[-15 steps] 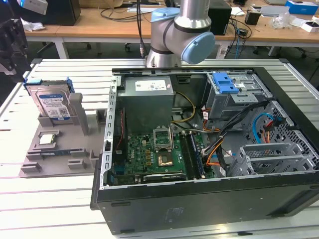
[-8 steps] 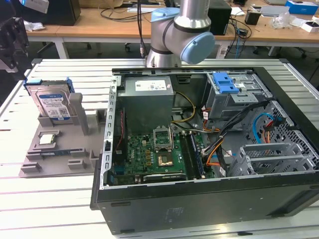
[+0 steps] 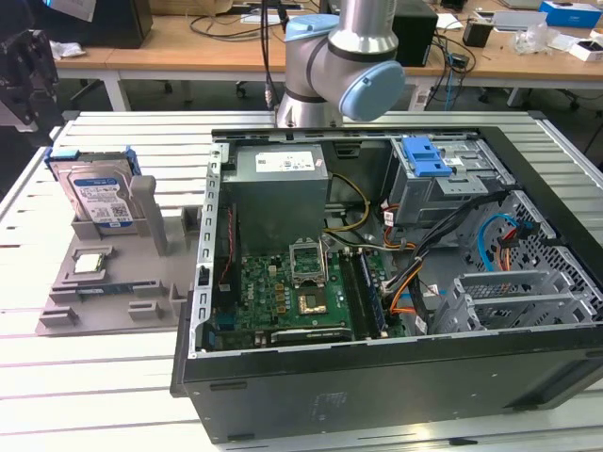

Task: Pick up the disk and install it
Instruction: 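Pick up the disk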

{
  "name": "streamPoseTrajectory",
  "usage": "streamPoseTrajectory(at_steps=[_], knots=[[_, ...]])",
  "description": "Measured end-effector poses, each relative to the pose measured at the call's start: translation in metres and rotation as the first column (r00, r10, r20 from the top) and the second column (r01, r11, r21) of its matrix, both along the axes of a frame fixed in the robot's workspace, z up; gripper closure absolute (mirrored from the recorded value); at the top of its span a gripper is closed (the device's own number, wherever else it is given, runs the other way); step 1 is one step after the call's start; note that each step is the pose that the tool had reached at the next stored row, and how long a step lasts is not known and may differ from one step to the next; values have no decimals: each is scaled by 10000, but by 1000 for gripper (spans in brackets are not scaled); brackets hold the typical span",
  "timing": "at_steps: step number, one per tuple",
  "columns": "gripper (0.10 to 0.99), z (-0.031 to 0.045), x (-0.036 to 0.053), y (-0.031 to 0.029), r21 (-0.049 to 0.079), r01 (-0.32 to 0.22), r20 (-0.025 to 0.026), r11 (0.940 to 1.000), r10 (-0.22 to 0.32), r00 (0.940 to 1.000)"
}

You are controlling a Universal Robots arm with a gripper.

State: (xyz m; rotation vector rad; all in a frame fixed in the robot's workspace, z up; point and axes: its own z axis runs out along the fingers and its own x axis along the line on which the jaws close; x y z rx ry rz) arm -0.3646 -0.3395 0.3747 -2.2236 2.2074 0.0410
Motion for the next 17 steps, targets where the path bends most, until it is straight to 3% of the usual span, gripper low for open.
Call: streamPoseTrajectory(at_steps=[11, 17], knots=[[608, -6, 0, 155, 0, 0, 1, 10000, 0, 10000], [608, -10, 0, 194, 0, 0, 1, 10000, 0, 10000]])
